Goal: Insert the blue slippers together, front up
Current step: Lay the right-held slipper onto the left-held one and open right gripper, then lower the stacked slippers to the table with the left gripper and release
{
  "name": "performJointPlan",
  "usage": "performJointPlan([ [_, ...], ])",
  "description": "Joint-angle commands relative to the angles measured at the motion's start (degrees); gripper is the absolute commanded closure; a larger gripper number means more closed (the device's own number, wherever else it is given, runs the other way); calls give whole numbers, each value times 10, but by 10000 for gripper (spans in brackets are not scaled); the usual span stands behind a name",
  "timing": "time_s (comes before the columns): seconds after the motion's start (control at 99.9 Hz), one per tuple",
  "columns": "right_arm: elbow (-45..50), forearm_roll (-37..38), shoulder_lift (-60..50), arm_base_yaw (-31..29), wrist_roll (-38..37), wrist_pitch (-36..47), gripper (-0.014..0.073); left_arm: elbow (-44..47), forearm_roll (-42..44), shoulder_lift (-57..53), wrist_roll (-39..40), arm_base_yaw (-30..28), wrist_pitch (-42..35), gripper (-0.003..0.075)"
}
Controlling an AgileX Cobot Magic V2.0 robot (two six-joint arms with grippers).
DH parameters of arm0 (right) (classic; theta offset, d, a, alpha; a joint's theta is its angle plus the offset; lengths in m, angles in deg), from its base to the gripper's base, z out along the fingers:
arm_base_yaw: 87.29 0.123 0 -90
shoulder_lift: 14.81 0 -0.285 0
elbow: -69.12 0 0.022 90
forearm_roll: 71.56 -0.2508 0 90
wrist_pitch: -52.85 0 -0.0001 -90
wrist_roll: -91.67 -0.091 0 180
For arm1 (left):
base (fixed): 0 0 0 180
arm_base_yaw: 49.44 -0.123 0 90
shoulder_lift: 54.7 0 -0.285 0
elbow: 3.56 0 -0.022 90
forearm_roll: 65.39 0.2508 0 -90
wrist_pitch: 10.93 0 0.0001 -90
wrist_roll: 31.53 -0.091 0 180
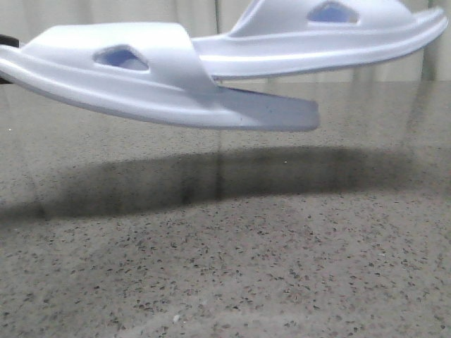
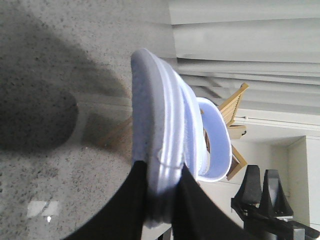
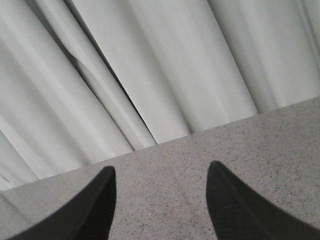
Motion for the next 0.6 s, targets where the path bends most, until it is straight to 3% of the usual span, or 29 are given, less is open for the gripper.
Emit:
performJointPlan([
  [0.0,-15,10,-3,0,10,13,249,-15,-44,13,-16,5,36,705],
  [0.59,-15,10,-3,0,10,-6,249,-97,-16,113,-61,5,70,705],
])
